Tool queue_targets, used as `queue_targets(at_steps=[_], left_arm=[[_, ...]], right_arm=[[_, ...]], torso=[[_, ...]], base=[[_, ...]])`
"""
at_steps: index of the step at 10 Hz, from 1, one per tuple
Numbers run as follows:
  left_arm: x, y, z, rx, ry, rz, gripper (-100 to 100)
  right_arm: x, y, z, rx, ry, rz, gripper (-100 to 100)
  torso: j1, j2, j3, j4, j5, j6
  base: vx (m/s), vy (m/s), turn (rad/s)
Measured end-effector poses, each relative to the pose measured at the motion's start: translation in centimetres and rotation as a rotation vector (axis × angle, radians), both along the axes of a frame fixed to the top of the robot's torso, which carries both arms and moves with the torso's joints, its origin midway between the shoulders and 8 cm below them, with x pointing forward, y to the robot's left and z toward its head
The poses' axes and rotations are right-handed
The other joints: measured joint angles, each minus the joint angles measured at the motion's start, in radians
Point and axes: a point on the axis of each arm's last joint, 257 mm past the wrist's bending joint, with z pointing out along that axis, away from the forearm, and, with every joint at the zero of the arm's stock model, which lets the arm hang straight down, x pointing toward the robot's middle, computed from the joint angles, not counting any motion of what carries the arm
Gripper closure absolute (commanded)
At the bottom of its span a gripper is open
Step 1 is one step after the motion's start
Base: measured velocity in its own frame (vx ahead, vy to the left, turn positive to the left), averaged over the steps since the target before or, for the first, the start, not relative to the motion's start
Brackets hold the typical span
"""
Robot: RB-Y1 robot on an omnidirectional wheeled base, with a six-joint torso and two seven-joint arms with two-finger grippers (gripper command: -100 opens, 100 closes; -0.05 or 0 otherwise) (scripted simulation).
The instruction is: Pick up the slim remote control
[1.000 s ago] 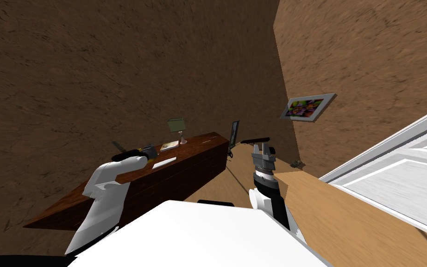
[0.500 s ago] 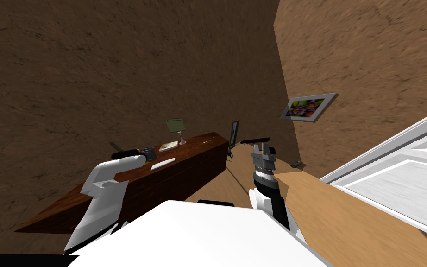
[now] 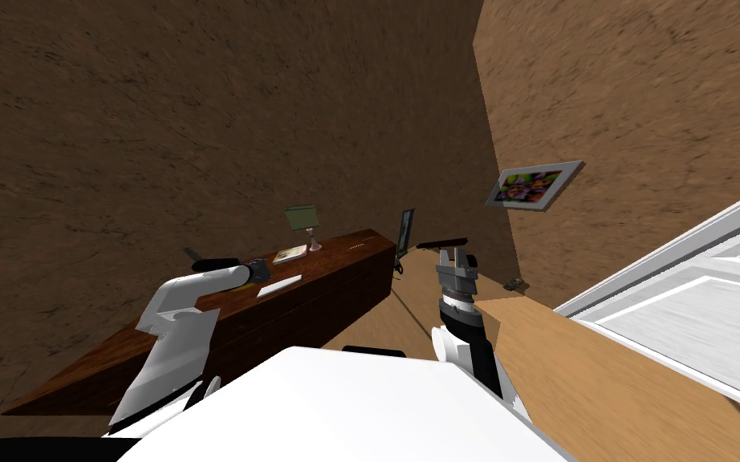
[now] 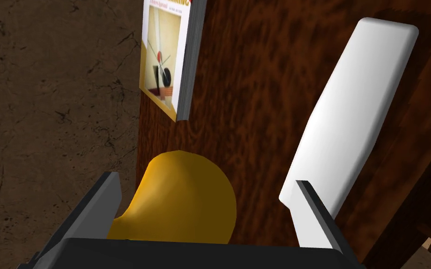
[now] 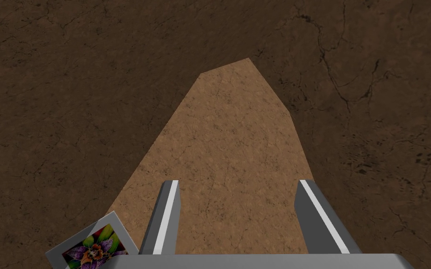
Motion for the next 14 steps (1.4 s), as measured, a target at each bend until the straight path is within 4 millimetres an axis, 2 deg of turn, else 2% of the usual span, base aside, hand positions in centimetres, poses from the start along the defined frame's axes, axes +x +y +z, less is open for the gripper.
queue_targets(at_steps=[9, 14], left_arm=[[-3.4, -0.6, -4.8, -0.187, 0.222, 0.017, -100], [-6.3, -1.7, -7.6, -0.287, 0.369, 0.014, -100]], right_arm=[[0.0, 0.0, 0.0, 0.0, 0.0, 0.0, 0], [0.0, 0.0, 0.0, 0.0, 0.0, 0.0, 0]], torso=[[0.002, -0.001, 0.0, 0.0, 0.0, 0.0], [0.003, -0.001, 0.0, 0.0, 0.001, 0.0]], base=[[0.03, 0.019, -0.03], [0.038, 0.049, -0.063]])
